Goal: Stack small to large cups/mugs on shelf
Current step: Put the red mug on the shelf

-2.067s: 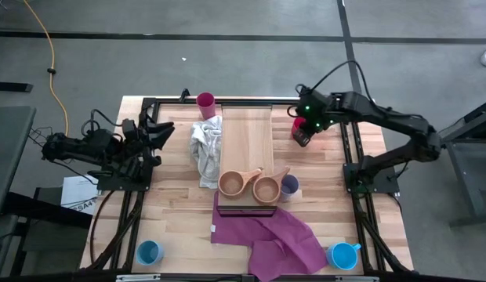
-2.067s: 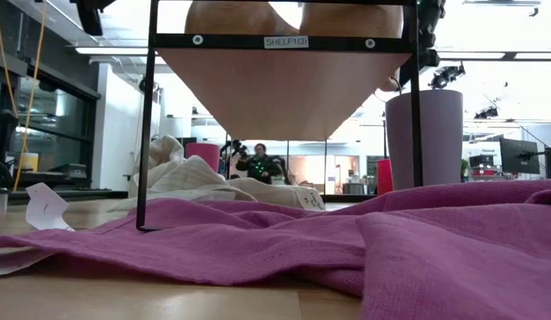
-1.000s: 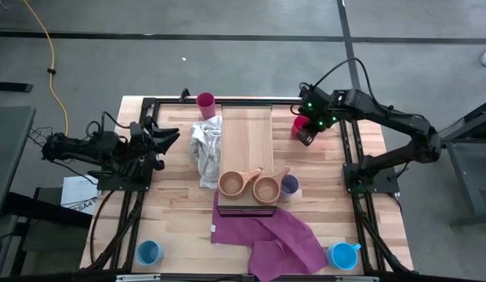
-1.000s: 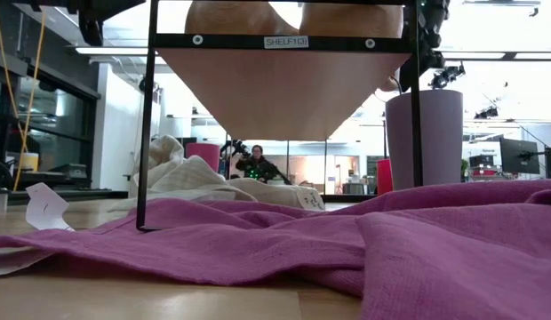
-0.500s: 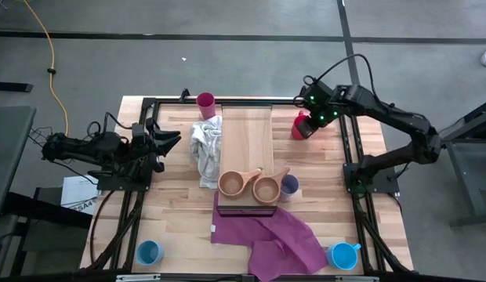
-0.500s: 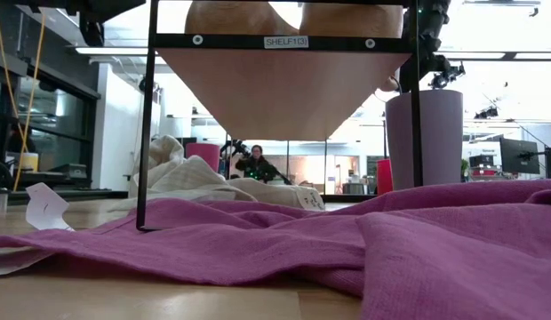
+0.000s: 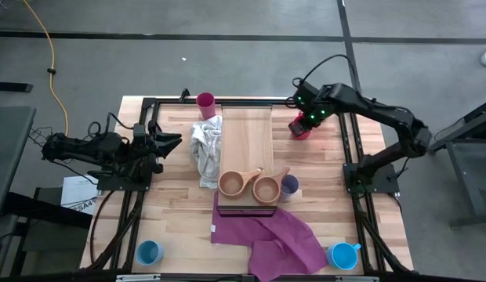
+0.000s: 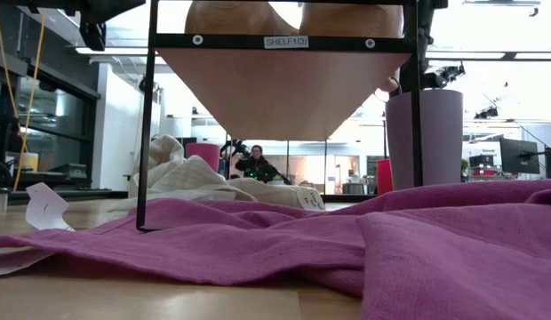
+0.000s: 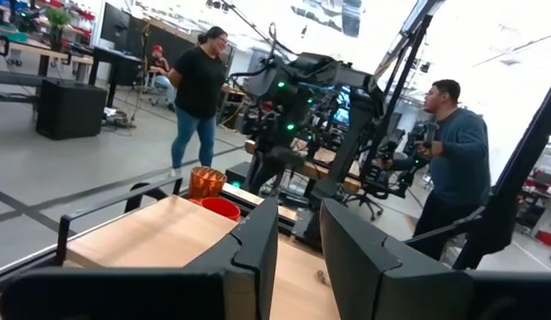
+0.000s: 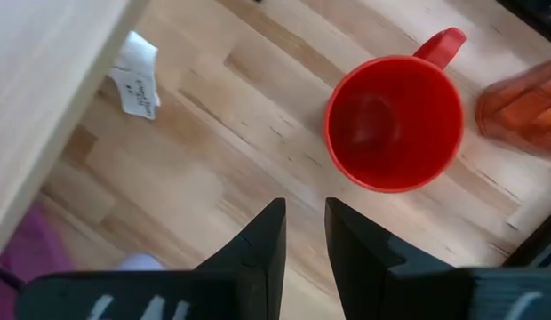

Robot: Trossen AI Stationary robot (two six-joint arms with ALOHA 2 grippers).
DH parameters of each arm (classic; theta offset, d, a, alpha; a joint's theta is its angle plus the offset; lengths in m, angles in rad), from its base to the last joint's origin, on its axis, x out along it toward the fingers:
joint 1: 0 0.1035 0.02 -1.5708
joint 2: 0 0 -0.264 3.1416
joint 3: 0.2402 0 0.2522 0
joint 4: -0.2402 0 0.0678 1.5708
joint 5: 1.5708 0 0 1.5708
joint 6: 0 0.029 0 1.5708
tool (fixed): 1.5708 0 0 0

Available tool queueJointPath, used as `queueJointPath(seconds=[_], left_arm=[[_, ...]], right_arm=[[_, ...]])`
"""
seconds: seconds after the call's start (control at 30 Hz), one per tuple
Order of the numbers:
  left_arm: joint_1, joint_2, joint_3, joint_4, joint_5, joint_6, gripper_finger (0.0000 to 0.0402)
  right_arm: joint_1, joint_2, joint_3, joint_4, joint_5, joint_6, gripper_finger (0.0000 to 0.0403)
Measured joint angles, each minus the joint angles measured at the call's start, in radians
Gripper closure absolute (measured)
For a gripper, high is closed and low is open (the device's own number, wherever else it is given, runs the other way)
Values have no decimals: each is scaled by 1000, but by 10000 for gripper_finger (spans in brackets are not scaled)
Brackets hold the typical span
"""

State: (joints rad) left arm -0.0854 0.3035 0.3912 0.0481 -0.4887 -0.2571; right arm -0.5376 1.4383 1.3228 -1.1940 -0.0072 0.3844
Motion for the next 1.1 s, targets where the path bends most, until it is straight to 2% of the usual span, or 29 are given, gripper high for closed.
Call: queueJointPath(seconds=[0.4, 1.1], left_arm=[[0, 0, 0, -7, 10, -18, 324], [0, 0, 0, -57, 11, -40, 324]], right_arm=[[-35, 92, 0, 33, 15, -89, 330], [-63, 93, -68, 11, 14, -232, 330]])
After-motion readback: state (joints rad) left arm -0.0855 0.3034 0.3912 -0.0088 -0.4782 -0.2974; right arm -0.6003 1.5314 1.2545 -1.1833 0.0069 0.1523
